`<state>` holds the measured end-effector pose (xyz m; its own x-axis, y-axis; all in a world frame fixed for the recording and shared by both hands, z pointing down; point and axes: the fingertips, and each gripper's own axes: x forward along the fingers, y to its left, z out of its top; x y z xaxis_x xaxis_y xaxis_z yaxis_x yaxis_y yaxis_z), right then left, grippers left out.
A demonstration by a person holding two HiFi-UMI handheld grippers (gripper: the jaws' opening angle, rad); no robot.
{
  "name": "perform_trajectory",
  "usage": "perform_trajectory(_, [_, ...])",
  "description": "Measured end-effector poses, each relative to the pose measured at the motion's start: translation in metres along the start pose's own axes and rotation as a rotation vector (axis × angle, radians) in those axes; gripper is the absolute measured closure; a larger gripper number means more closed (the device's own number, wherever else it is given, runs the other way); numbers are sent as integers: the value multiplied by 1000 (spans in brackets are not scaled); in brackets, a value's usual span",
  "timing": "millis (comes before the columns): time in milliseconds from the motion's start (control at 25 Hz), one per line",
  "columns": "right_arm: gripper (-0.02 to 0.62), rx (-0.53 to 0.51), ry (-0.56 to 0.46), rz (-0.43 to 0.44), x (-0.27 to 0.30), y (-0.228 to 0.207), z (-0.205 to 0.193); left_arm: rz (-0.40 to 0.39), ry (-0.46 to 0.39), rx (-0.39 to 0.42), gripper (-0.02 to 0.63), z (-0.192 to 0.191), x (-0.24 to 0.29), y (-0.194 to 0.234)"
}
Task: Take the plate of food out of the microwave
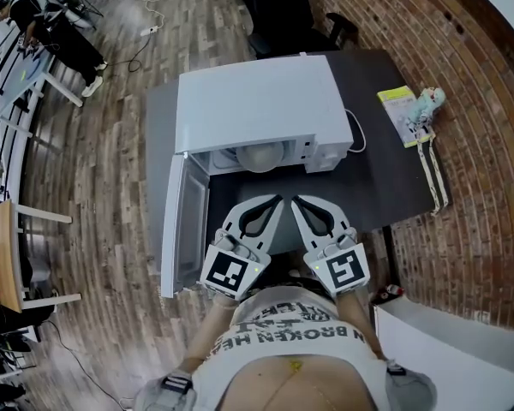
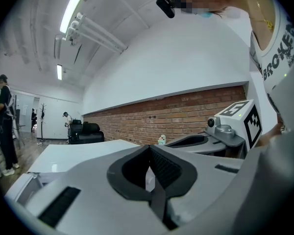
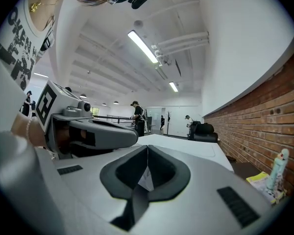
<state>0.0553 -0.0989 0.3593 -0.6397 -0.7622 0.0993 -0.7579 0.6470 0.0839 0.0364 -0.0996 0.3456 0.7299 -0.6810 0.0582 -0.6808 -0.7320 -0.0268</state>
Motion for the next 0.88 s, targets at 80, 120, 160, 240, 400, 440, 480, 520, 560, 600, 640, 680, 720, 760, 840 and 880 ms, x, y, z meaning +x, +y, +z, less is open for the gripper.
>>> perform_trajectory(80, [586,1,8,-4,11,-4,-1,3,10,-11,598,-4,3,11])
perform_trajectory(120, [586,0,12,-7,17,-5,-2,4,18,-21,598,-6,3,16])
perform_trajectory(160, [586,0,14,-10,22,-7,-1,4,24,-27,598,-8,4,21])
perform_trajectory(240, [586,-3,10,-19,34,-11,0,-4,23,-19,600,-9,5,32])
perform_trajectory(400, [586,-5,21,-36,58,-11,-6,-16,29,-27,598,-18,3,53])
perform_trajectory(440, [586,-5,28,-40,63,-11,-8,-16,32,-30,600,-20,3,60])
perform_trajectory(480, [586,-4,37,-45,69,-11,-10,-14,33,-31,598,-22,4,67])
perform_trajectory(520, [586,-5,45,-49,74,-12,-12,-12,31,-29,598,-24,4,73])
perform_trajectory(560, [586,-8,53,-54,78,-12,-15,-9,26,-26,598,-25,5,79])
perform_trajectory(600, [586,-12,62,-59,82,-13,-18,-7,22,-27,598,-27,5,83])
perform_trajectory(640, [586,-16,73,-66,85,-13,-21,-4,19,-31,598,-30,4,86])
perform_trajectory(680, [586,-18,83,-72,89,-12,-25,-3,18,-37,598,-33,3,89])
perform_trajectory(720, [586,-17,91,-76,93,-11,-27,-1,19,-43,600,-36,2,92])
perform_trajectory(760, [586,-17,95,-77,98,-10,-28,0,21,-46,600,-38,1,95])
perform_trajectory(840, [586,-22,99,-70,104,-7,-31,5,26,-52,600,-43,0,99])
perform_trajectory(880, [586,-27,104,-64,107,-6,-32,9,32,-58,600,-45,-1,100])
